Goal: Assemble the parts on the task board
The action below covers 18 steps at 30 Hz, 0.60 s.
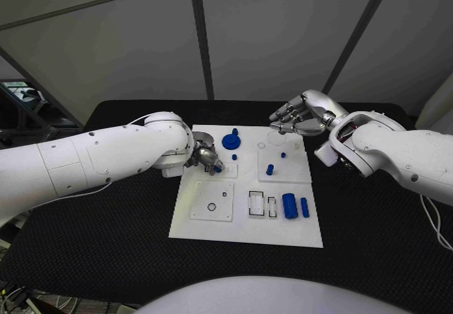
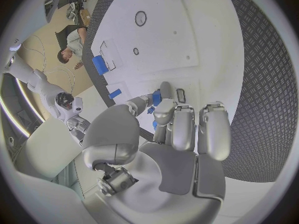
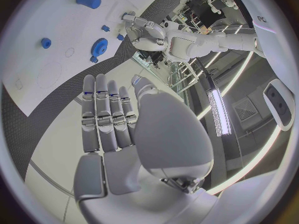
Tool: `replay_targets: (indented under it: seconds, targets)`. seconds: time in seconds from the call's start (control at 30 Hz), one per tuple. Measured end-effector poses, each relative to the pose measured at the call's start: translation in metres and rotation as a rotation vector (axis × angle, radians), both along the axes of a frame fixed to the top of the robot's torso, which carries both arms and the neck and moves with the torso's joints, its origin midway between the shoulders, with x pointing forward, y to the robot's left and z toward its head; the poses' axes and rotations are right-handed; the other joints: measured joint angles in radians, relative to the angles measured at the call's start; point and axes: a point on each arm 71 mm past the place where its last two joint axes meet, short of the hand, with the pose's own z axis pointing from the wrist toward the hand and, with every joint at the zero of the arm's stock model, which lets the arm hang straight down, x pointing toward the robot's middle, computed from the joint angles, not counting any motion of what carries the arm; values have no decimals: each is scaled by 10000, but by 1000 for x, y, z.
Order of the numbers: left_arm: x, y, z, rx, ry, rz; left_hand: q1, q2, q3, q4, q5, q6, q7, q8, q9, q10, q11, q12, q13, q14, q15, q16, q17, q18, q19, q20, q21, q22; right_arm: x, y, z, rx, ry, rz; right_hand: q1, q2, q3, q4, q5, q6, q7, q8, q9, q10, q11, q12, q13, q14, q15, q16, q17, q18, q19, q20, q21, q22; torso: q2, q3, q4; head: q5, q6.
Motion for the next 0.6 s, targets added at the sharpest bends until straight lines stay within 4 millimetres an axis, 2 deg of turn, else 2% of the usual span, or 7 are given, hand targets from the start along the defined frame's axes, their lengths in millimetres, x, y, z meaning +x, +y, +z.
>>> replay_targets:
  seconds: [0.53,0.6]
  targets:
    - [1,0,0,37,12,-22,-4,4,69,68,36,0,1,83,14,25,-20,0,-2,-43,-9,-17,0,-1,-1,1,0,0,0,1,0,-3,10,13,0,0,0,0,0,0,0,0,0,0,0,0,-10,0,0,0,1,0,0,0,-51,-7,10,4,-15,19,15]
    - [1,0,0,42,16,-23,-107,105,69,69,27,-1,1,87,16,25,-20,0,1,-44,-8,-17,0,0,0,1,0,0,0,1,0,-3,10,13,0,0,0,0,0,0,0,0,0,0,0,0,-9,0,0,0,1,0,0,0,-51,-7,10,6,-16,13,15]
